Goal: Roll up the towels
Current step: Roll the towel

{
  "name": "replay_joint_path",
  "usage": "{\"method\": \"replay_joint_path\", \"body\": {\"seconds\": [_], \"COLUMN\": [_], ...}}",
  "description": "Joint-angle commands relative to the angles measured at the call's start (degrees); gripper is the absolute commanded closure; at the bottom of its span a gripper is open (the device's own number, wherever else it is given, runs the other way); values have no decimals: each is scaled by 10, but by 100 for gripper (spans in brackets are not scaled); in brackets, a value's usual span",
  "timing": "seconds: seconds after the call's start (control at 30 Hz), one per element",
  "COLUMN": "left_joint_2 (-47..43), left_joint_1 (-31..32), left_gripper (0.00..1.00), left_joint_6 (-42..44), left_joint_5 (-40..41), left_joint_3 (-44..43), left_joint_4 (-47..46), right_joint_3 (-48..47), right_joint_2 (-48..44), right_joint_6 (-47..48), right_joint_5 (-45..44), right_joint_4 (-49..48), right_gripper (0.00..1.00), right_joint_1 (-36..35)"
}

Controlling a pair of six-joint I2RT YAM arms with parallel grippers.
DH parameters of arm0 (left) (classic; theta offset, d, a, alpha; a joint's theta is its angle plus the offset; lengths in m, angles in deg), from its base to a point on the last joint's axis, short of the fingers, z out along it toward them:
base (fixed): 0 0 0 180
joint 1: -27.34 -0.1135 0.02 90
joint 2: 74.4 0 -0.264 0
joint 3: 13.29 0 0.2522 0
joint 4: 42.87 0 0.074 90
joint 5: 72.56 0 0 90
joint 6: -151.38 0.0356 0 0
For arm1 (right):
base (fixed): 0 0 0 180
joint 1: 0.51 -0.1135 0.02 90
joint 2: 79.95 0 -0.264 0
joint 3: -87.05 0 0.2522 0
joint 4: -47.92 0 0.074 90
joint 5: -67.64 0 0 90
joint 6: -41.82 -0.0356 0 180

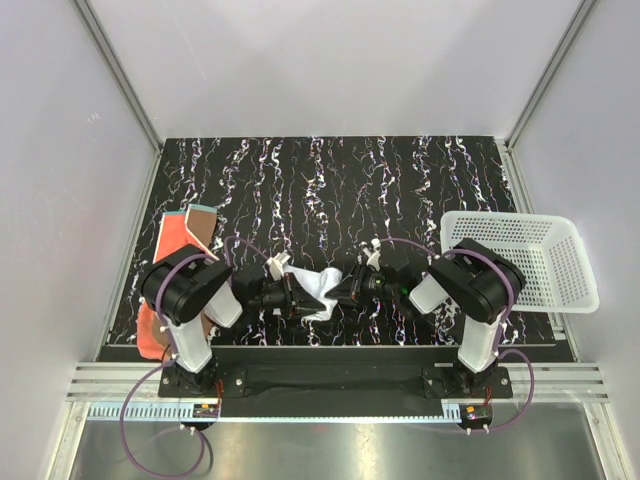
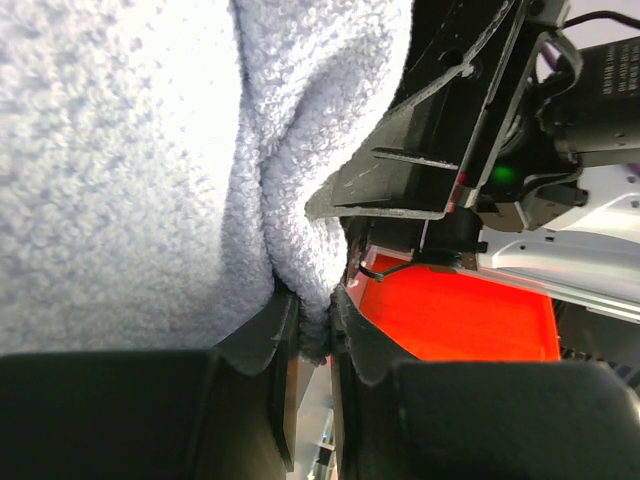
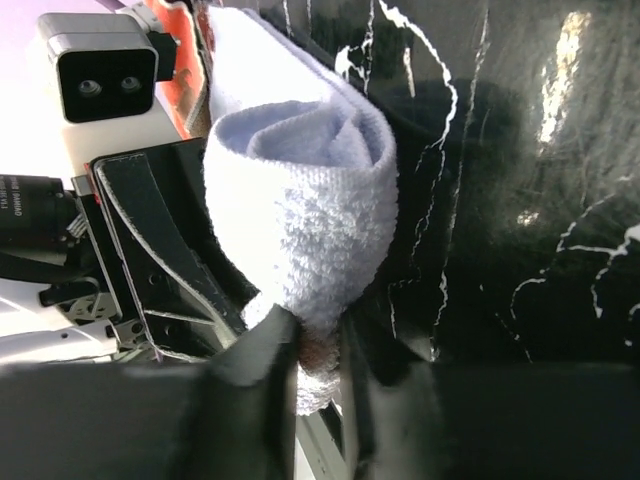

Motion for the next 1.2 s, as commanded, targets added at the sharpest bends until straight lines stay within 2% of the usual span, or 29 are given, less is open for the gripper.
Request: {"method": "replay_joint_path", "body": {"seconds": [0.0, 0.07, 0.1, 0.13, 0.2, 0.23, 0.27, 0.3, 0.33, 0.43, 0.47, 0.53, 0.57, 0.63, 0.67, 0.87, 0.97, 1.17], "left_joint_2": [-33, -65, -78, -90, -130, -158, -172, -188, -217, -259, -282, -309, -314, -325, -326, -312, -284, -199], "left_joint_1": [-4, -4, -3, -3, -2, 0, 3, 11, 17, 52, 63, 106, 122, 174, 208, 322, 361, 401], "left_gripper": [91, 80, 71, 68, 54, 50, 47, 42, 41, 35, 34, 33, 32, 32, 32, 32, 33, 35], "left_joint_6": [49, 76, 108, 123, 172, 190, 227, 247, 266, 329, 349, 365, 377, 388, 394, 411, 417, 426], "left_joint_5": [0, 11, 16, 20, 38, 45, 71, 88, 104, 201, 259, 317, 379, 425, 484, 618, 666, 707], "left_joint_3": [-2, -13, -19, -30, -46, -66, -76, -88, -104, -160, -171, -209, -223, -252, -258, -291, -309, -374], "left_joint_4": [36, 93, 155, 186, 287, 325, 364, 446, 486, 629, 680, 726, 764, 786, 799, 811, 815, 829], "right_joint_3": [-17, -31, -38, -44, -73, -88, -117, -128, -140, -178, -197, -215, -234, -248, -258, -283, -291, -306], "right_joint_2": [-9, -35, -45, -66, -86, -100, -106, -110, -115, -117, -116, -111, -108, -97, -94, -78, -77, -76], "right_joint_6": [25, 39, 59, 68, 96, 107, 116, 128, 132, 134, 134, 134, 134, 136, 136, 133, 133, 135], "right_joint_5": [-15, -30, -37, -55, -80, -119, -138, -154, -178, -216, -226, -245, -251, -257, -258, -254, -253, -256], "right_joint_4": [49, 130, 165, 200, 322, 425, 467, 503, 568, 667, 686, 737, 752, 780, 784, 803, 811, 826], "right_gripper": [84, 86, 87, 88, 89, 90, 90, 90, 90, 90, 90, 90, 91, 90, 91, 91, 91, 91], "right_joint_1": [-3, -3, -3, -3, -7, -10, -19, -23, -27, -41, -46, -58, -60, -66, -68, -80, -82, -90]}}
